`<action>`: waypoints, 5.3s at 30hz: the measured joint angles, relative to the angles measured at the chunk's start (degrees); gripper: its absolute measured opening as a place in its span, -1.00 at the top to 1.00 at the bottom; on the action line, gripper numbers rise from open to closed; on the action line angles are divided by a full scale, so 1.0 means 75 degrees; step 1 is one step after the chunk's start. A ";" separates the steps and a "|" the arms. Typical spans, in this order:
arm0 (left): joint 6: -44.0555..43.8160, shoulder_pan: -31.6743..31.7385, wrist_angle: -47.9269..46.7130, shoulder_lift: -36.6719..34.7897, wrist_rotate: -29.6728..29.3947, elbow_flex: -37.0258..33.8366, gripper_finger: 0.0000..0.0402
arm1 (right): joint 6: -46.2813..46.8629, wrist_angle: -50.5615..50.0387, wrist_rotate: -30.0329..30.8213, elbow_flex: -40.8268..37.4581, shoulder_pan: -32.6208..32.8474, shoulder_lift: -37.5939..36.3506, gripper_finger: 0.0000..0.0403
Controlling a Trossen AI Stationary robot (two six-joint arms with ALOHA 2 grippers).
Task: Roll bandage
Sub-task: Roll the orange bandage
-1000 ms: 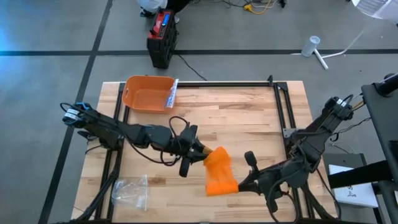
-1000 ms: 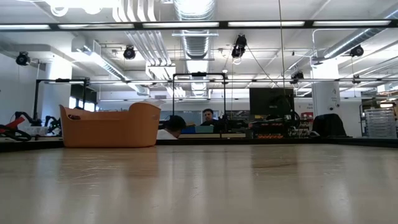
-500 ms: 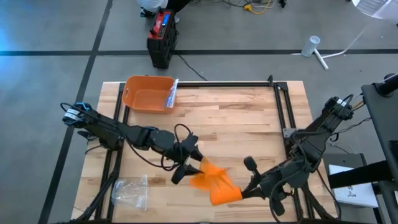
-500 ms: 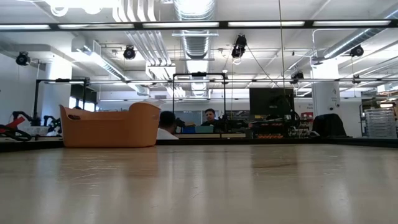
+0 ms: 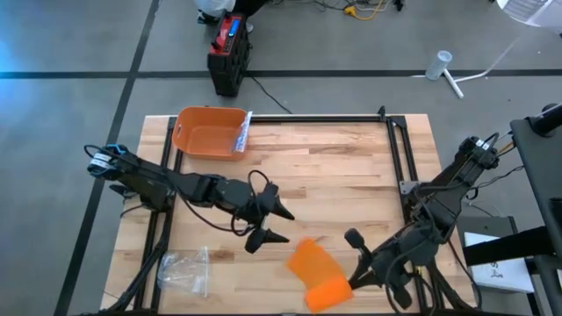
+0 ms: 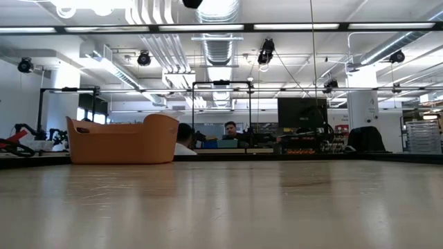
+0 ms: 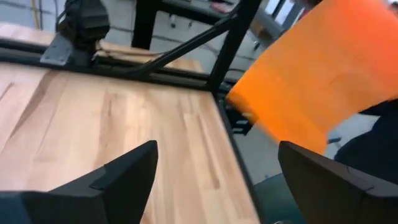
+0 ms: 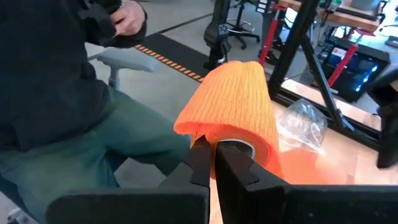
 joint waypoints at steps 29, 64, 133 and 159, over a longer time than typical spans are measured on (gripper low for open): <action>0.2002 -0.0870 0.6285 0.0087 -0.1657 -0.2259 -0.47 | 0.0996 -0.0017 0.3584 0.0082 -0.0286 -0.0458 1.00; 0.2944 -0.0442 0.5982 0.1561 -0.2605 -0.0747 0.45 | 0.0701 0.0213 0.3856 0.0082 -0.0676 -0.0396 1.00; 0.4990 -0.0655 0.2052 -0.0271 -0.4397 0.2286 1.00 | 0.0844 -0.0549 0.1303 0.0076 -0.0472 0.0315 1.00; 0.3895 -0.0243 0.1285 -0.0300 -0.3706 0.2075 1.00 | -0.0124 0.0071 0.1428 0.0129 -0.0115 0.0258 1.00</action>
